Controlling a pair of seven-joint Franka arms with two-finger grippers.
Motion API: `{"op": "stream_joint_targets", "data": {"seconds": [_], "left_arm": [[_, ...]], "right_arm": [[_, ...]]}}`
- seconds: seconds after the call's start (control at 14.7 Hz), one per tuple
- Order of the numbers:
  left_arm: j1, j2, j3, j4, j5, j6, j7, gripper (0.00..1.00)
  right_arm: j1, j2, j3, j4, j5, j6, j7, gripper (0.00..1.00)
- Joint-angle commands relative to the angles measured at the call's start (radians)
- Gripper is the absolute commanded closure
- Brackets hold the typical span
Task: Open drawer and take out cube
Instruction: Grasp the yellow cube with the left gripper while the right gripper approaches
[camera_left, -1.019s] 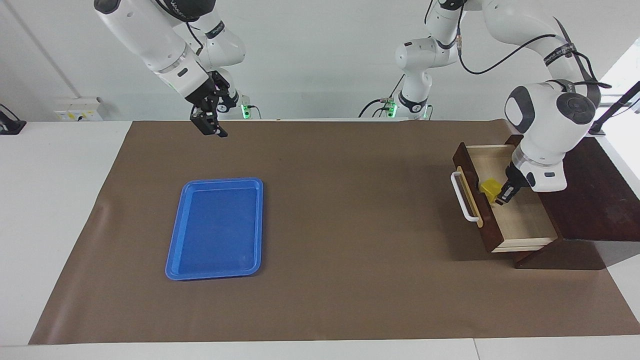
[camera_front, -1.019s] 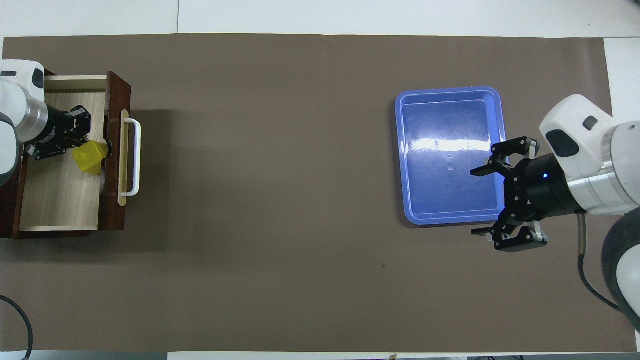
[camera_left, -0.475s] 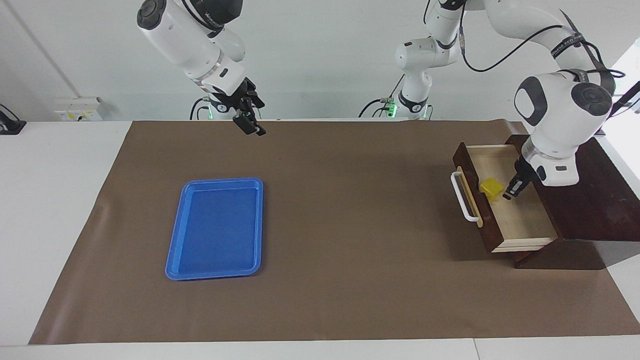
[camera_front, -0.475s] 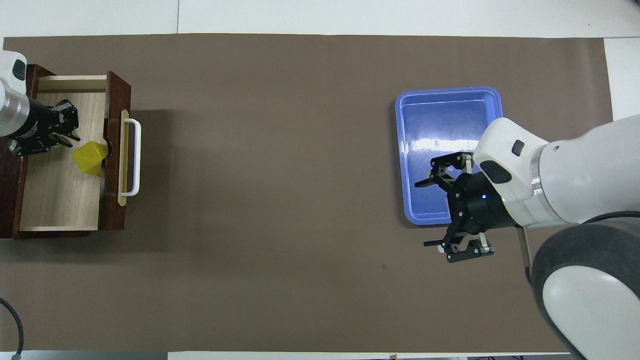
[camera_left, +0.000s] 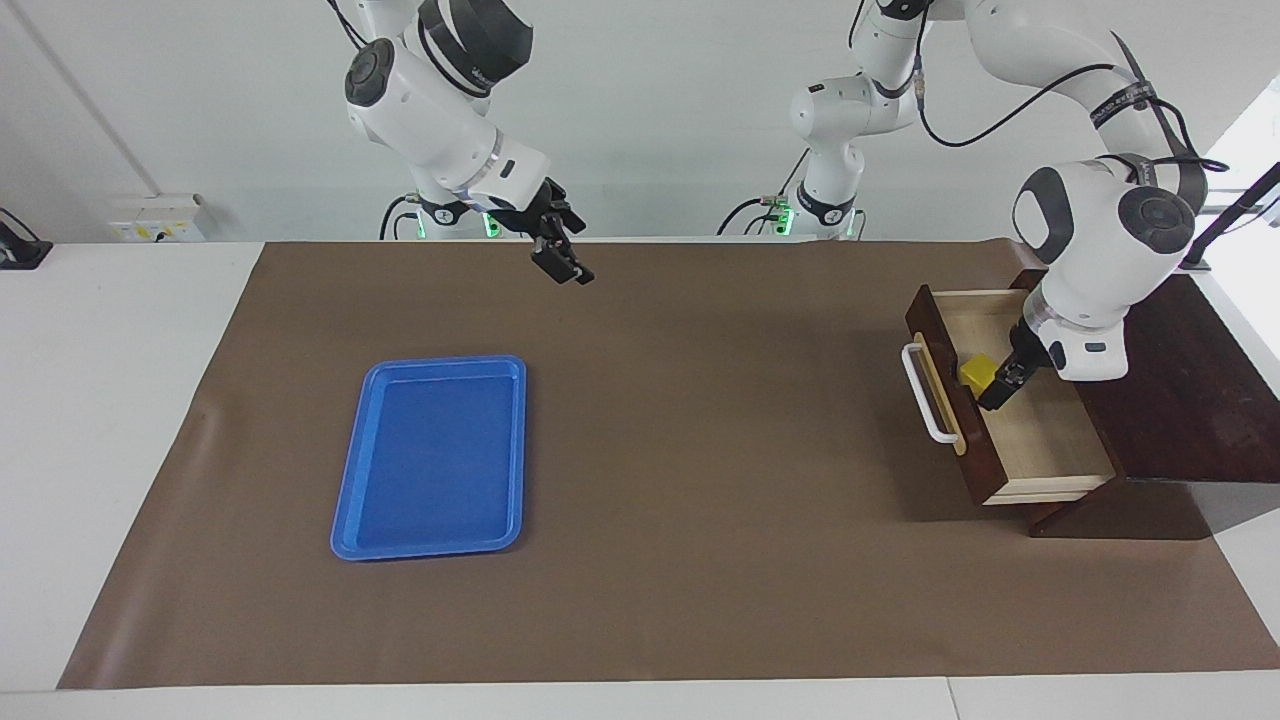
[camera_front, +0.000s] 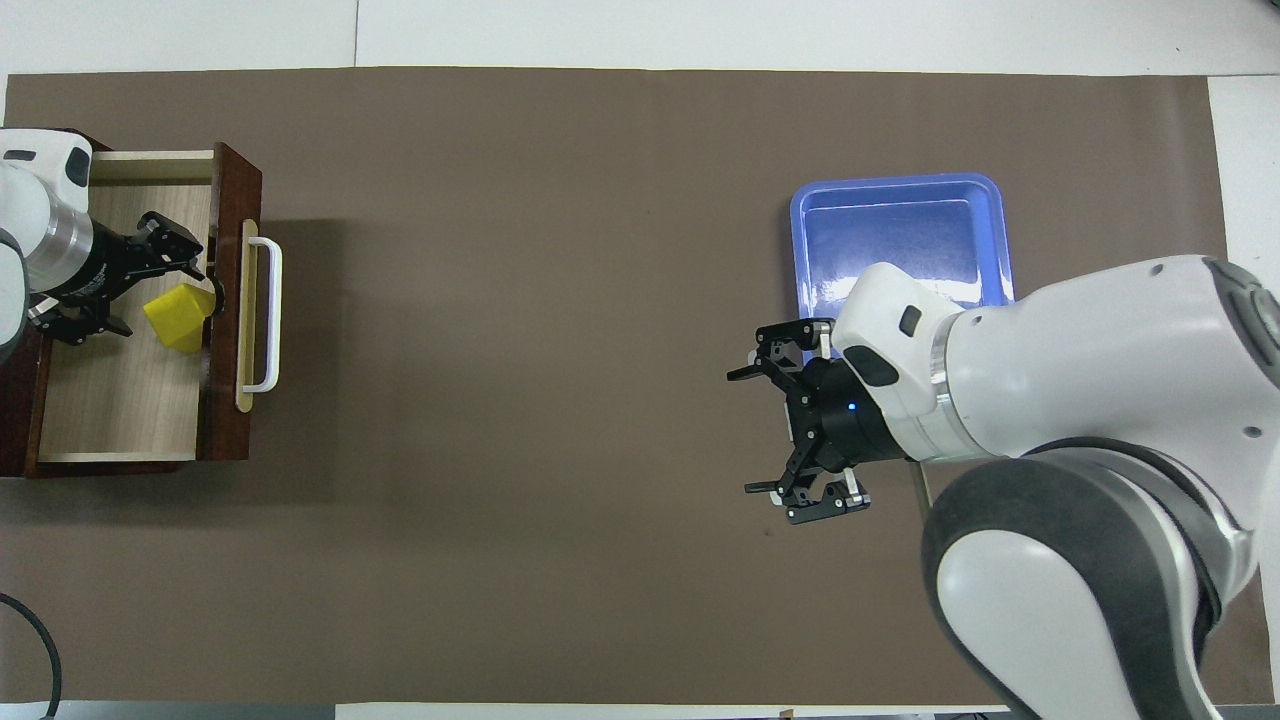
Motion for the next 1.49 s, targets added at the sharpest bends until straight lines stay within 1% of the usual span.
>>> {"op": "stream_joint_targets", "data": {"seconds": [0.0,0.14,0.2,0.34,0.41,0.48,0.61,0.68,0.75,0.81,0.88,0.95,1.09,1.22,1.36,1.43], "left_arm": [[-0.031,-0.039,0.006,-0.039,-0.013,-0.015,0.007,0.00],[-0.037,-0.045,0.004,-0.046,-0.013,-0.016,0.008,0.02],[-0.037,-0.049,0.004,-0.062,-0.013,-0.021,0.010,0.12],[-0.037,-0.059,0.004,-0.077,-0.013,-0.019,0.013,0.49],[-0.035,-0.057,0.004,-0.072,-0.013,-0.018,0.014,0.66],[-0.034,-0.057,0.006,-0.072,-0.013,-0.016,0.017,0.72],[-0.025,-0.056,0.006,-0.071,-0.010,-0.004,0.024,0.73],[-0.022,-0.056,0.007,-0.069,-0.010,-0.004,0.025,0.93],[-0.021,-0.053,0.007,-0.065,-0.013,-0.007,0.024,1.00],[-0.028,-0.045,0.007,-0.037,-0.013,-0.027,0.018,1.00],[-0.034,-0.039,0.009,0.014,-0.013,-0.083,0.014,1.00],[-0.035,-0.017,0.009,0.082,-0.010,-0.151,0.010,1.00],[-0.034,-0.011,0.010,0.188,-0.013,-0.267,0.004,1.00],[-0.029,-0.023,0.012,0.242,-0.020,-0.324,-0.036,1.00],[-0.034,-0.033,0.010,0.280,-0.063,-0.349,-0.166,1.00],[-0.035,-0.034,0.004,0.283,-0.065,-0.348,-0.247,1.00]], "right_arm": [[0.056,0.049,-0.003,-0.005,0.063,0.090,-0.035,0.00],[0.096,0.062,-0.004,-0.005,0.079,0.120,-0.024,0.00],[0.102,0.066,-0.004,-0.005,0.081,0.120,-0.012,0.00],[0.115,0.065,-0.004,-0.007,0.081,0.117,0.002,0.00],[0.119,0.065,-0.004,-0.007,0.079,0.115,0.007,0.00],[0.119,0.065,-0.004,-0.007,0.079,0.112,0.007,0.00],[0.117,0.065,-0.004,-0.007,0.079,0.111,0.008,0.00],[0.114,0.065,-0.004,-0.007,0.079,0.109,0.008,0.00],[0.110,0.065,-0.004,-0.007,0.079,0.105,0.008,0.00],[0.106,0.065,-0.004,-0.007,0.079,0.097,0.007,0.00],[0.105,0.065,-0.004,-0.007,0.079,0.091,0.005,0.00],[0.105,0.065,-0.006,-0.007,0.077,0.091,0.004,0.00],[0.100,0.065,-0.006,-0.007,0.077,0.091,0.004,0.00],[0.099,0.065,-0.006,-0.007,0.077,0.089,0.002,0.00],[0.097,0.065,-0.006,-0.007,0.076,0.089,0.002,0.00],[0.096,0.065,-0.006,-0.008,0.076,0.089,0.001,0.00]]}}
